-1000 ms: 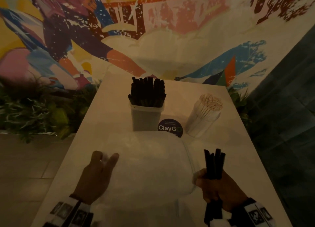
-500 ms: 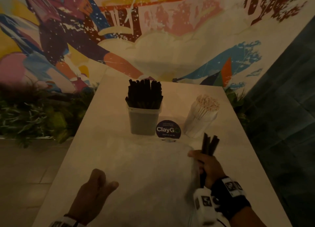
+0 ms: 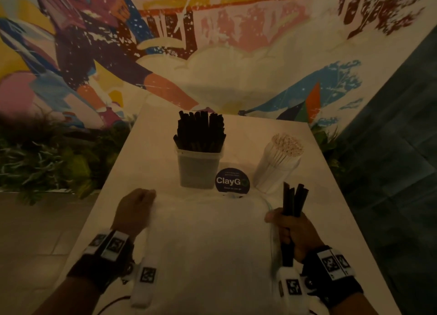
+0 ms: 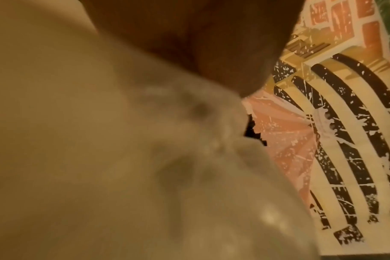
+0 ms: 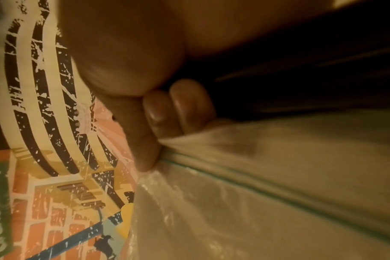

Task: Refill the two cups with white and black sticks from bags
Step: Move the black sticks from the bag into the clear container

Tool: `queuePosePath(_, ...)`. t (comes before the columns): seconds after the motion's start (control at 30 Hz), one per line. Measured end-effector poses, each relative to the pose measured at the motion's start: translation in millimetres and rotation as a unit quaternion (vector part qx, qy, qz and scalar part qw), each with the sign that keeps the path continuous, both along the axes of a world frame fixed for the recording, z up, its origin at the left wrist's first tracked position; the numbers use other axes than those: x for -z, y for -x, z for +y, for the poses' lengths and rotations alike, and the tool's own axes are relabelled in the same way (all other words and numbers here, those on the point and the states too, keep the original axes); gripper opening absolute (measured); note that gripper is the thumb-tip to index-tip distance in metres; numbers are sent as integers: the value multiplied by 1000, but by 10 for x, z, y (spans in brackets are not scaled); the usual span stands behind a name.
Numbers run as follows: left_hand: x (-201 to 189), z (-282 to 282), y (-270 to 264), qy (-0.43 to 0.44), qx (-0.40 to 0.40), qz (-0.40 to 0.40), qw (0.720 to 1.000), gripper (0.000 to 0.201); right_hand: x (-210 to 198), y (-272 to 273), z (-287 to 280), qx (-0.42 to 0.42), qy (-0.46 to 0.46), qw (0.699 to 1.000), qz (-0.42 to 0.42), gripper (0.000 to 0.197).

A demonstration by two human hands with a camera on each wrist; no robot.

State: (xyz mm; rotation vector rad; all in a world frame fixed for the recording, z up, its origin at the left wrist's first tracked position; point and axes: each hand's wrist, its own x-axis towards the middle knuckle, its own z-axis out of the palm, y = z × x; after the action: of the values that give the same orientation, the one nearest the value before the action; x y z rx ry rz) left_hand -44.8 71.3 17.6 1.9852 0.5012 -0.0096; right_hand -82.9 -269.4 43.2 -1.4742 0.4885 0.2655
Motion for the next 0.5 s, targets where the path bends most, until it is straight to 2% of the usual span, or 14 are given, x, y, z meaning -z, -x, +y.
queuePosePath(0.07,79,139,-61,-110,-38,-13,993,28,-5,-39,-112,47,10,999,7,15)
queuePosePath(0.13,124,283,-84,-174,-62,0,983,32,-6,-73,-179,72,16,997,12,19)
queuePosePath(0.2,129,364,-87,-191,-67,4,979,33,19,-124,-147,58,53,997,23,20)
queuePosePath(0.33,37,319,-189,-186,-31,-24,982,34,99,-312,48,-35,204,977,48,32)
queuePosePath(0.4,-102,226,-272,-160,-10,-51,986,33,70,-435,162,-107,291,950,39,35)
queuePosePath(0.5,-362,58,-436,-107,28,-109,988,44,-85,-631,294,-236,444,863,56,39)
